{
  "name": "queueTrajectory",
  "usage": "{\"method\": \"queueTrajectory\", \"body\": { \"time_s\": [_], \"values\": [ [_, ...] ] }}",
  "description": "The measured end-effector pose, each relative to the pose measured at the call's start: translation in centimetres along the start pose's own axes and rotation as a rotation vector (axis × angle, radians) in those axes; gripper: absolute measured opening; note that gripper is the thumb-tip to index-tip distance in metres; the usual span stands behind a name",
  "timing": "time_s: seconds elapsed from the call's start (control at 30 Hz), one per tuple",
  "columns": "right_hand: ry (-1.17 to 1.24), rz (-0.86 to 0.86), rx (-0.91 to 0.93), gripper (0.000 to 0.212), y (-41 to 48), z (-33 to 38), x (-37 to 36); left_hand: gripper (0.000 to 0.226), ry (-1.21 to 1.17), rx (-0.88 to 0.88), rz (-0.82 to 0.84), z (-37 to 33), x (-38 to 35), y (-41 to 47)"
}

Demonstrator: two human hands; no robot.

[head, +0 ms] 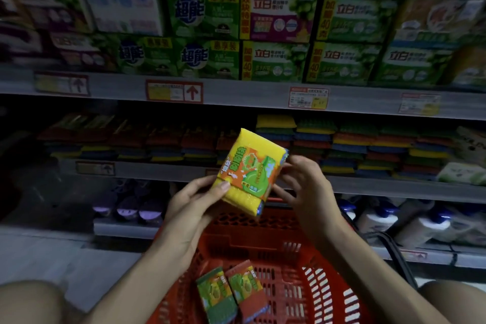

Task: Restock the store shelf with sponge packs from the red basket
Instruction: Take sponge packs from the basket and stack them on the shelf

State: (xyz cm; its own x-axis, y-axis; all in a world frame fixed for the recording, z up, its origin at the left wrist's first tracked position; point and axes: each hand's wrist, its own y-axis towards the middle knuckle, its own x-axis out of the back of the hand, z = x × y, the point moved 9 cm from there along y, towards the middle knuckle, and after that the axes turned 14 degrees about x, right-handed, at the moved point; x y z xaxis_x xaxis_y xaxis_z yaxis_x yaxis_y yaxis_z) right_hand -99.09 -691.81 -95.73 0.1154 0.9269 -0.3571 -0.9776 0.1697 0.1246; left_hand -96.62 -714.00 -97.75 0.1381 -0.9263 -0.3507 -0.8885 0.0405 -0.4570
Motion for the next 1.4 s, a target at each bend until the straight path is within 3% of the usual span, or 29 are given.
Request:
{"method": "queueTrajectory", "body": {
  "time_s": [0.07,0.17,0.43,0.77,1.03,1.4],
  "values": [
    [-0.104,-0.025,0.016,0.02,-1.3,-0.5,0.2,0.039,-0.067,-0.007,-0.059,-0.3,0.6,0.0],
    [-0.245,0.085,0.1,0.01,-3.6,-0.7,-1.6,0.02,-0.116,-0.029,-0.163,-0.5,1.4,0.2],
    [-0.373,0.316,0.193,0.048,-5.1,-1.6,-6.4,0.027,-0.113,-0.157,-0.317,-2.5,3.0,0.3],
    [-0.413,0.34,0.238,0.068,-3.8,-2.2,-7.8,0.006,0.034,-0.28,-0.339,-4.1,2.0,1.5],
    [-0.401,0.28,0.302,0.075,-1.8,-1.9,-7.9,0.04,0.154,-0.304,-0.306,-5.1,0.5,1.9],
    [-0.486,0.234,0.337,0.074,1.4,-1.6,-7.6,0.045,0.176,-0.224,-0.273,-5.5,-0.7,3.7]
  ]
}}
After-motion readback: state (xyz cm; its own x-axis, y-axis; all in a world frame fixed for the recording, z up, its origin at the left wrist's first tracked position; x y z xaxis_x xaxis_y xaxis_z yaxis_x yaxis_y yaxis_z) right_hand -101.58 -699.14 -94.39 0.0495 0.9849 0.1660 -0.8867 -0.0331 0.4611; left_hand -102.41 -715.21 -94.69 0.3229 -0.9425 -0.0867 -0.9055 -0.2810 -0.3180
